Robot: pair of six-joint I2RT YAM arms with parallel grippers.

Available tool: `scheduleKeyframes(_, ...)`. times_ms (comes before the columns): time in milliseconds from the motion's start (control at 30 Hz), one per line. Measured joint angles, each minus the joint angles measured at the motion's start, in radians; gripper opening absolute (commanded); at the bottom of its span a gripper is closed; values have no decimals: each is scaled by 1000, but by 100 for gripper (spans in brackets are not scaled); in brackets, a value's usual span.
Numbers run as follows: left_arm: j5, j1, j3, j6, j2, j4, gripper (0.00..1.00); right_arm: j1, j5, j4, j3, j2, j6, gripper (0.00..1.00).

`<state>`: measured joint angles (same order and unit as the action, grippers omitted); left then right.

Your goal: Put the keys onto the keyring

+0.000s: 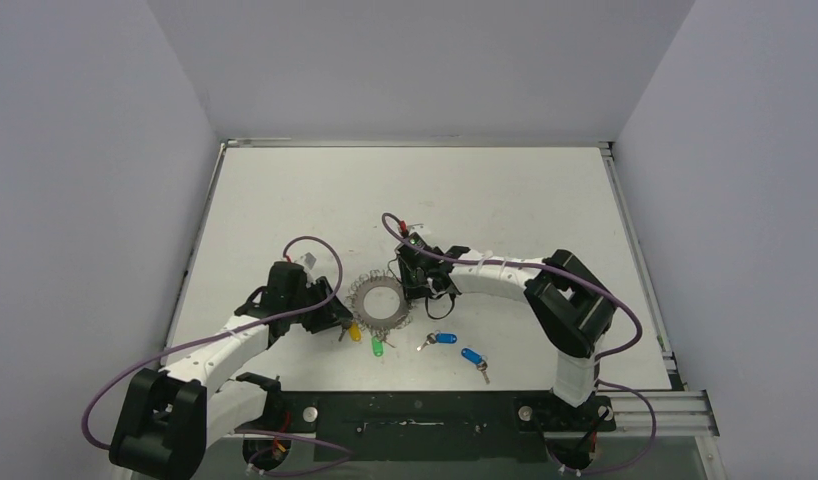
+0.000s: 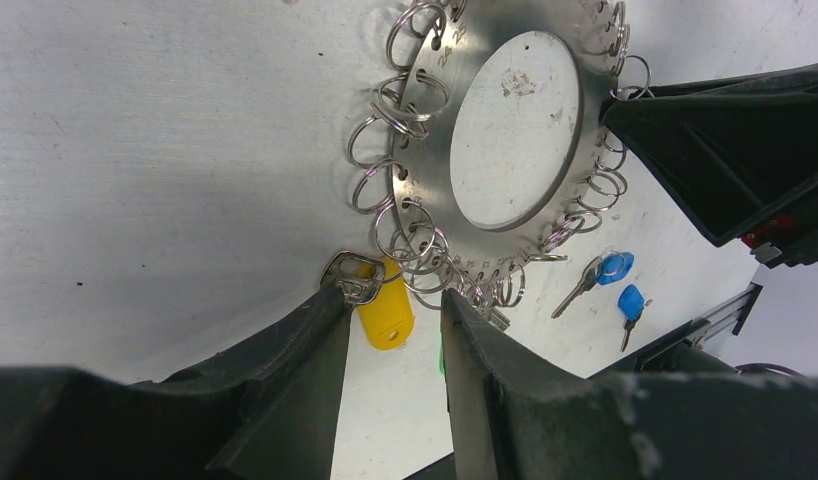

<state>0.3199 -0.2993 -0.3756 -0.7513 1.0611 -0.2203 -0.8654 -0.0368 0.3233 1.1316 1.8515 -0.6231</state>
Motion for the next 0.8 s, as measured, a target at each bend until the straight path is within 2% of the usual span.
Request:
scheduleKeyframes(300, 7, 0, 0, 0, 4, 0, 37, -18, -48, -10, 4, -4, 6, 0)
scheduleKeyframes(533, 7, 0, 0, 4, 3, -1, 37, -38, -59, 25, 20, -14, 46, 0)
scheduleKeyframes(800, -4, 0, -54, 43, -47, -68, 37, -40, -51, 92, 72, -62, 180, 0)
